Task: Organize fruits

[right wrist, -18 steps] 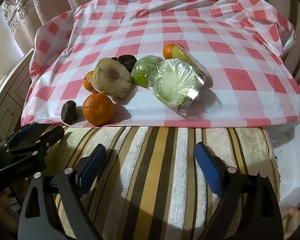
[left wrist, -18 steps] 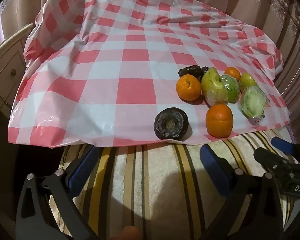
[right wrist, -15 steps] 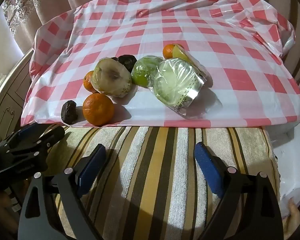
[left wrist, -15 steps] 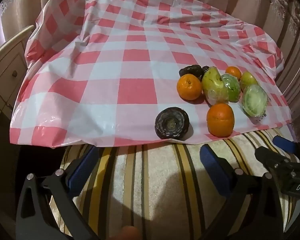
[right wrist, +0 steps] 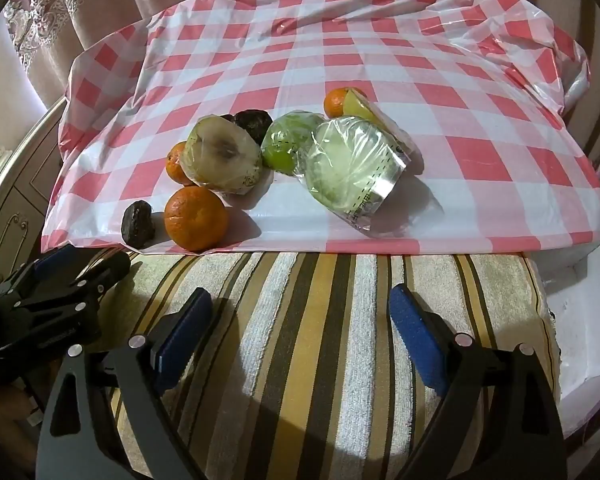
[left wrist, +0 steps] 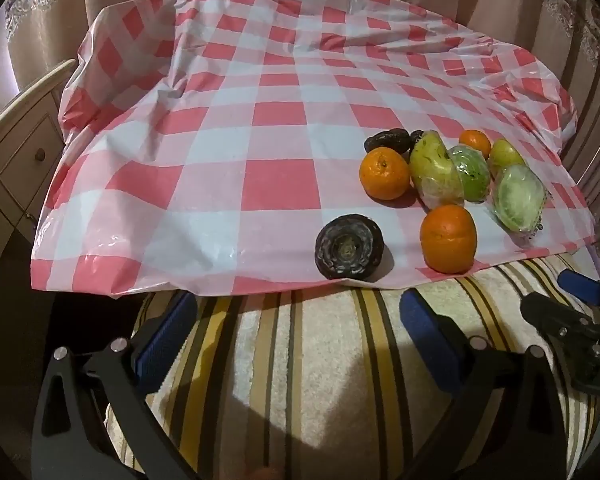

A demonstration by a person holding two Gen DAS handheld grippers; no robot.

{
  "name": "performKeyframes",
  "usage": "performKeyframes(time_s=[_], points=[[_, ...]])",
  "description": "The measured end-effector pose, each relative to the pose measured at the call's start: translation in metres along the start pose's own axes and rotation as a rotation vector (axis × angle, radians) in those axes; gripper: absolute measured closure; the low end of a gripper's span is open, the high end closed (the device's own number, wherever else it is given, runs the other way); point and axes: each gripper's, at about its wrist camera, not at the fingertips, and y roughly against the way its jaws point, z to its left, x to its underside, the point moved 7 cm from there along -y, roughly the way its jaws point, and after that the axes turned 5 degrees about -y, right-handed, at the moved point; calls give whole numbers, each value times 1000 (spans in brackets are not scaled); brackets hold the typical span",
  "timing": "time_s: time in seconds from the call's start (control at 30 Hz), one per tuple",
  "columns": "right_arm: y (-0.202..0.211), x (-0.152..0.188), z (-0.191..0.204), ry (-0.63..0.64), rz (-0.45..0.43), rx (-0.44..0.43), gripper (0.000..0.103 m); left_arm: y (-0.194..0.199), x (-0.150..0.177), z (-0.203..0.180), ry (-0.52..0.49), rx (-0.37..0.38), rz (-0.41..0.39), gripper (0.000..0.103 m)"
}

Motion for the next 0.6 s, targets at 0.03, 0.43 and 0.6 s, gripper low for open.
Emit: performKeyframes(time_s=[0.03, 0.43, 0.6], points=[[0, 0, 0, 1, 2, 0, 16, 1, 3, -6, -6, -13, -2, 2], [1, 2, -2, 0, -15, -1, 16, 0, 3, -8, -35, -44, -6, 2], [0, 2, -1, -1, -16, 1, 16, 0, 4, -9, -31, -46, -3, 2]])
